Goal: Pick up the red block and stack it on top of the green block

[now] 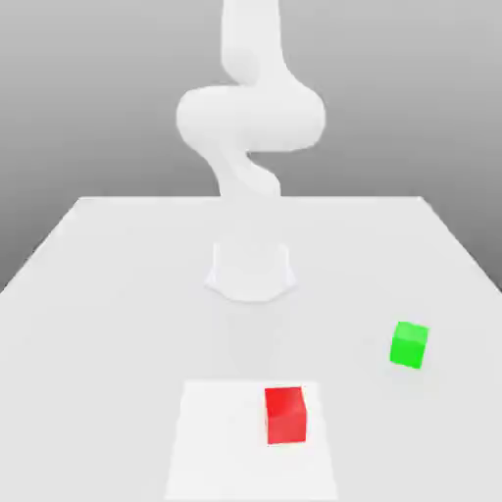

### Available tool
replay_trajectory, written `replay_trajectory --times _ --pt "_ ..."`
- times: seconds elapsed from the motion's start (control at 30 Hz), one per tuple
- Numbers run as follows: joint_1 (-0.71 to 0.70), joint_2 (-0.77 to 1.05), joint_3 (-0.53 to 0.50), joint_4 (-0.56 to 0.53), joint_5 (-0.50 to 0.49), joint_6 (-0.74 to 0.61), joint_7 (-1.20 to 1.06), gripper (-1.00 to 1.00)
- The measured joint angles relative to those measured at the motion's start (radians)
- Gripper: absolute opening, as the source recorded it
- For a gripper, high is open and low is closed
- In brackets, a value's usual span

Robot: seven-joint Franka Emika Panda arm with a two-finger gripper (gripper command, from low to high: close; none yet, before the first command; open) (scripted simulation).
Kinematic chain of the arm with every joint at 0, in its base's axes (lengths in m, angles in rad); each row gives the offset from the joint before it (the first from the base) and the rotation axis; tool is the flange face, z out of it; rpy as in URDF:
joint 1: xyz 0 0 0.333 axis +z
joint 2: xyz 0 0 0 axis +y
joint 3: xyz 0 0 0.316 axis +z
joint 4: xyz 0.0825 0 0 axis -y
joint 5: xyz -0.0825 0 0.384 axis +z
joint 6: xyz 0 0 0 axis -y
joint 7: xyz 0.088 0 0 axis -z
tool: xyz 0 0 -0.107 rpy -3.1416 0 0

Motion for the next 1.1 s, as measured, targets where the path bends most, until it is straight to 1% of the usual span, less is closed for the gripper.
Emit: replay_trajectory --times 0.33,0.63,0.7,0.87,0.9,1.1 --pt "0.033 0.373 0.021 -0.196 0.020 0.212 -0.005 0.00" --pt "0.058 0.699 0.041 -0.367 -0.005 0.398 0.023 0.00" --pt "0.059 0.772 0.042 -0.381 -0.018 0.449 0.033 0.00" --pt "0.073 0.953 0.022 -0.363 -0.044 0.600 0.052 0.00" --pt "0.075 0.974 0.019 -0.360 -0.045 0.618 0.054 -1.00" --pt "0.075 0.985 0.019 -0.358 -0.049 0.627 0.057 -1.00"
